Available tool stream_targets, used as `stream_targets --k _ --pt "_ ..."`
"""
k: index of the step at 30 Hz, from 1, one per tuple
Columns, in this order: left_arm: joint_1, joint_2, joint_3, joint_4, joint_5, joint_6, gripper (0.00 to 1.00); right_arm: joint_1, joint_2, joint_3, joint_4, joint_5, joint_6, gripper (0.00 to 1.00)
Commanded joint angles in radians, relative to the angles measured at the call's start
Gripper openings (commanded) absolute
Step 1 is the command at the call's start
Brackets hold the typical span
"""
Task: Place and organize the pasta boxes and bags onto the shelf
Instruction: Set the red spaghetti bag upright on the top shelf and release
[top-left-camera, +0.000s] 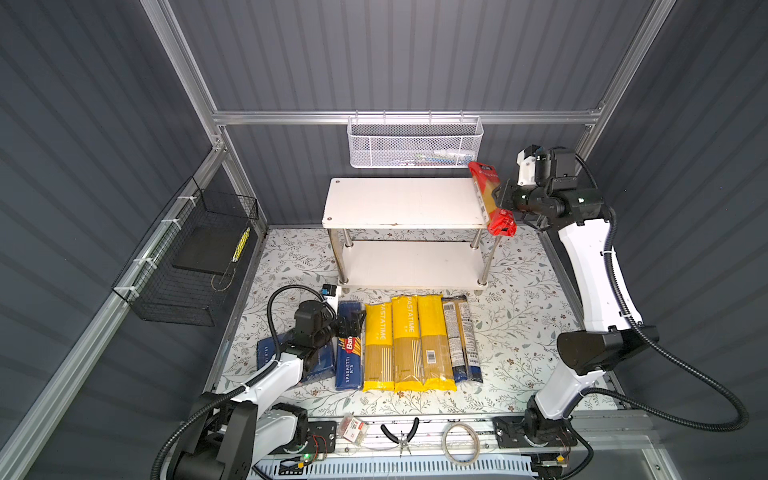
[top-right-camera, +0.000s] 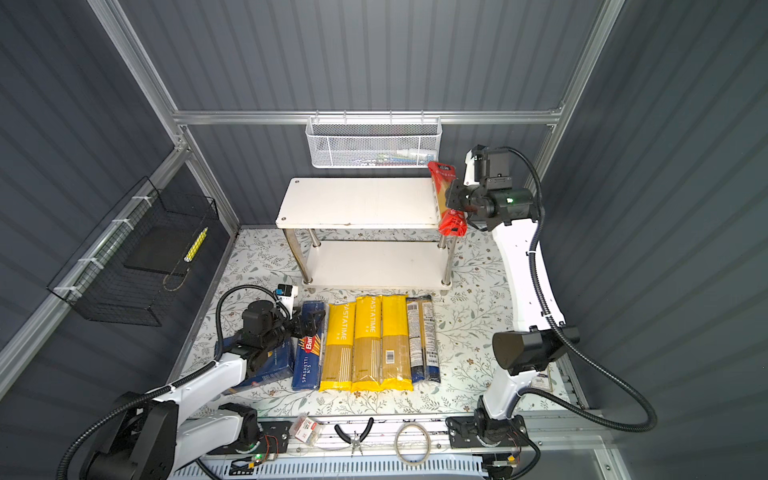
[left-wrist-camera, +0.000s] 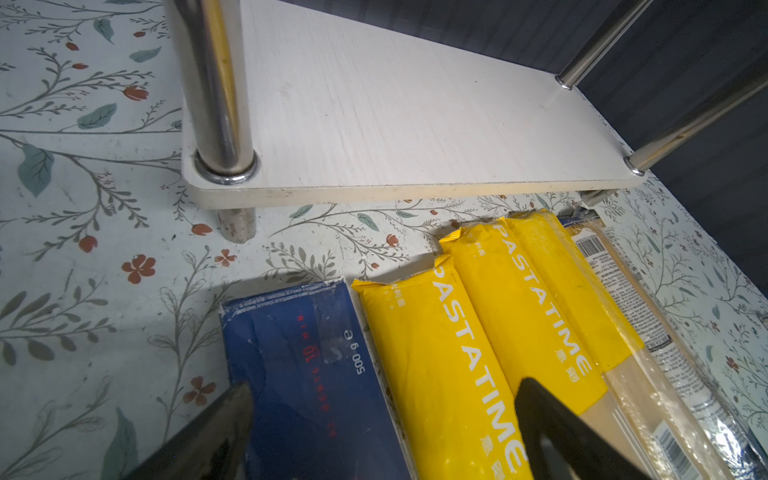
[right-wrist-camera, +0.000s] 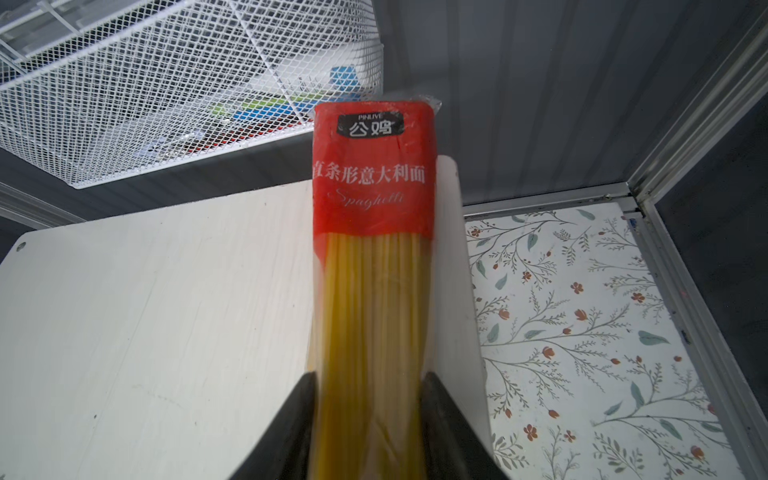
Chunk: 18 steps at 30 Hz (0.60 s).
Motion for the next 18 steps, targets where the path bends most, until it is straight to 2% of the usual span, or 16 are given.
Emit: stream_targets --k 1,7,12,18 --pt "-0.001 -0.003 0.02 -0.009 -0.005 0.019 0.99 -0.002 -0.033 0.043 0.001 0.003 -0.025 0.46" --pt "-0.001 -0.007 0.017 -0.006 -0.009 0.019 0.99 0.029 -0.061 0.047 -0.001 0.044 -0.062 0.5" --pt "-0.001 -0.011 0.016 -0.006 -0.008 0.019 0.99 0.034 -0.088 0.052 -0.021 0.038 -0.066 0.52" --pt "-0.001 -0.029 0.008 -0.003 -0.013 0.018 0.99 0.037 -0.152 -0.021 -0.002 -0.014 -0.074 0.55"
